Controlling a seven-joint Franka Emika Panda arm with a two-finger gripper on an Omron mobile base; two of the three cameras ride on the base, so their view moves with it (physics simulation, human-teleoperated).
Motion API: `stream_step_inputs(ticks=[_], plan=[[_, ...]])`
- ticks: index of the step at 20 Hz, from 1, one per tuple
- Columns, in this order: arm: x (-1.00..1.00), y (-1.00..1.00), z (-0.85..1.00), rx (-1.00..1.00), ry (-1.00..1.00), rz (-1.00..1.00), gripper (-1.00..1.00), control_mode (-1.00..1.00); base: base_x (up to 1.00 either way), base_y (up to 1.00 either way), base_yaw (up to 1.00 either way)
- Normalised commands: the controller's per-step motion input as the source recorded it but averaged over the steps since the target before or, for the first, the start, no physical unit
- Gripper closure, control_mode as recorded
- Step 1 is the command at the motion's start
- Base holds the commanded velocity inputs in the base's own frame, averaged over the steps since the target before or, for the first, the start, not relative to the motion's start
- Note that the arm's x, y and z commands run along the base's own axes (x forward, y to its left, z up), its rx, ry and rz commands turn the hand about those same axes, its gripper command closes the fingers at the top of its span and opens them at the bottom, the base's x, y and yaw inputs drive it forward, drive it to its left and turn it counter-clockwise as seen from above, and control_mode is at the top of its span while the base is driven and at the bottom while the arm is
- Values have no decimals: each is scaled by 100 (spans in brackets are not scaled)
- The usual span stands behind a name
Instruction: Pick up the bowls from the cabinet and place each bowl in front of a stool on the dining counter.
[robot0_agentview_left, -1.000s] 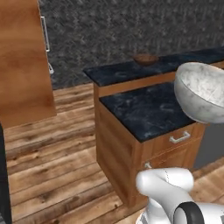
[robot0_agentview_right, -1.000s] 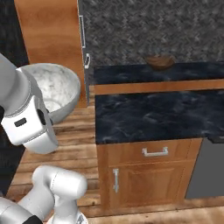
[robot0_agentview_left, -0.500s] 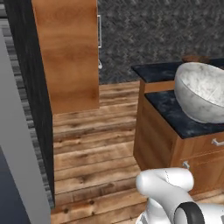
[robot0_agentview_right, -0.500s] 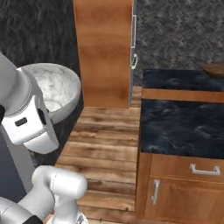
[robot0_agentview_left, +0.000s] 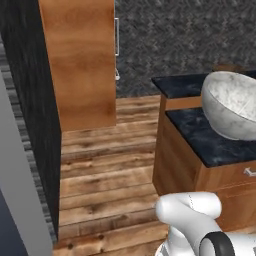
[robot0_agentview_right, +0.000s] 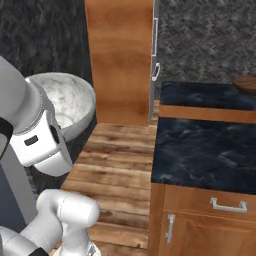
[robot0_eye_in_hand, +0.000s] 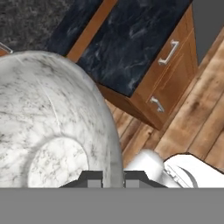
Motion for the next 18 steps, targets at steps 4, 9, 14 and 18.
stream_step_inputs(ticks=[4, 9, 14, 18], plan=[[0, 0, 0, 0, 0, 0, 100, 100, 99, -2, 0], [0, 0, 0, 0, 0, 0, 100, 100, 100, 0, 0], [0, 0, 0, 0, 0, 0, 100, 100, 99, 0, 0], [0, 0, 0, 0, 0, 0, 100, 100, 95, 0, 0]])
